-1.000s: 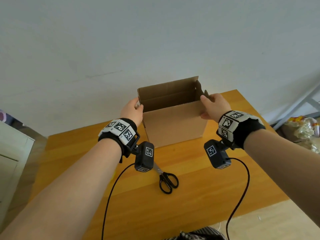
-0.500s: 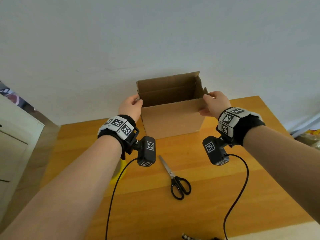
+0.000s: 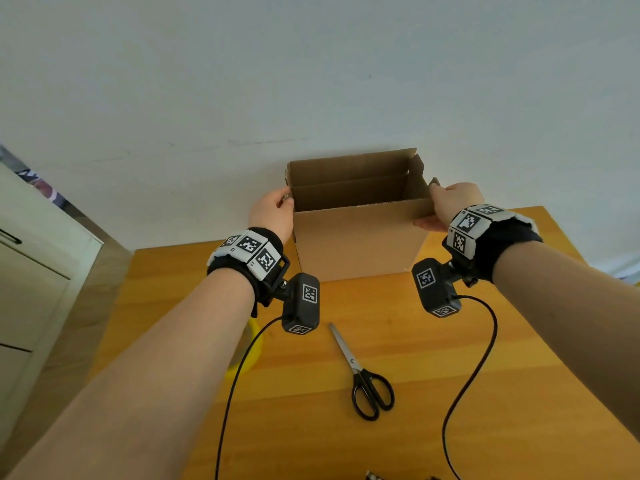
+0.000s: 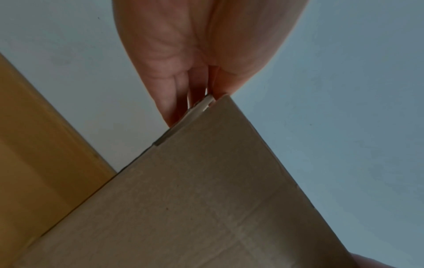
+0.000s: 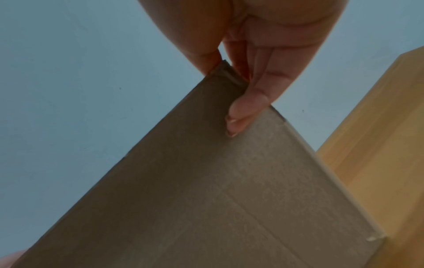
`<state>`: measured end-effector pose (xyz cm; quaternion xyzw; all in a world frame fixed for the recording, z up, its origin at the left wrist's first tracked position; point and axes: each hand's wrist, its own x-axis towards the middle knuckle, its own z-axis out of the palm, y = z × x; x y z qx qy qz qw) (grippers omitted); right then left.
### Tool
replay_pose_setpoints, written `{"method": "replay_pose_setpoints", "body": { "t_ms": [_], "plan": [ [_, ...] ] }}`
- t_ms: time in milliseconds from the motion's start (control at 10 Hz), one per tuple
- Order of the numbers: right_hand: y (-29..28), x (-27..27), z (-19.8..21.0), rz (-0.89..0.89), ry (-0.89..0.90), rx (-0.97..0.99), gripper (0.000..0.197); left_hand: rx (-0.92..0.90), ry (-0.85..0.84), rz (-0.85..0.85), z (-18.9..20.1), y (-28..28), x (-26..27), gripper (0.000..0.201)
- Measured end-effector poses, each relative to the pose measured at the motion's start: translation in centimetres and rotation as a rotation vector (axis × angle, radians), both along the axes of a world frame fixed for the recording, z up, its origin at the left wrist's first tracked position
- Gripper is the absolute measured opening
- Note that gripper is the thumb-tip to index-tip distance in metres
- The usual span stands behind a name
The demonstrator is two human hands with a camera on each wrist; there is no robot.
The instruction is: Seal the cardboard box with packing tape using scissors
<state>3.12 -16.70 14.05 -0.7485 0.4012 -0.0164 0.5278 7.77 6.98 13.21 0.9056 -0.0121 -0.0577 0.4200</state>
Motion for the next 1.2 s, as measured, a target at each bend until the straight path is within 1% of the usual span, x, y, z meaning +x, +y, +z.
{"method": "replay_pose_setpoints", "body": {
  "t_ms": [200, 300, 400, 500, 600, 700, 800, 900, 1000, 1100, 1200],
  "plan": [
    [0.3, 0.5, -0.2, -0.015, -0.067, 0.040, 0.024, 0.060, -0.022, 0.006, -0.1, 0.3, 0.4, 0.042],
    [0.3, 0.4, -0.1, -0.014, -0.069, 0.053, 0.027, 0.041, -0.019, 0.001, -0.2, 0.2, 0.5, 0.042],
    [0.2, 0.3, -0.2, -0.009, -0.072, 0.068, 0.029, 0.000, 0.002, 0.015, -0.4, 0.0, 0.7, 0.037],
    [0.1, 0.2, -0.2, -0.008, -0.084, 0.089, 0.028, 0.017, -0.007, 0.055, -0.4, -0.2, 0.7, 0.030],
    [0.1, 0.1, -0.3, -0.012, -0.093, 0.106, 0.029, 0.012, -0.006, 0.055, 0.1, -0.3, 0.1, 0.027],
    [0.2, -0.3, -0.2, -0.017, -0.097, 0.107, 0.030, 0.016, 0.037, 0.066, 0.7, -0.4, -0.5, 0.046],
    [0.3, -0.8, 0.0, 0.000, -0.104, 0.063, 0.030, -0.028, 0.030, 0.107, 1.0, -0.4, -0.9, 0.049],
    [0.5, -1.5, 0.3, 0.004, -0.107, 0.012, 0.029, -0.038, 0.004, 0.123, 1.2, -0.4, -1.5, 0.049],
    [0.9, -2.2, 0.4, 0.076, -0.068, -0.154, 0.037, -0.046, -0.014, 0.107, 1.5, -0.1, -2.2, 0.048],
    [1.3, -3.0, 0.4, 0.114, -0.076, -0.300, 0.046, -0.022, -0.042, 0.071, 1.7, 0.1, -3.0, 0.048],
    [1.7, -3.5, 0.3, 0.105, -0.146, -0.366, 0.052, 0.007, -0.098, 0.048, 1.9, 0.4, -3.9, 0.048]
  ]
}}
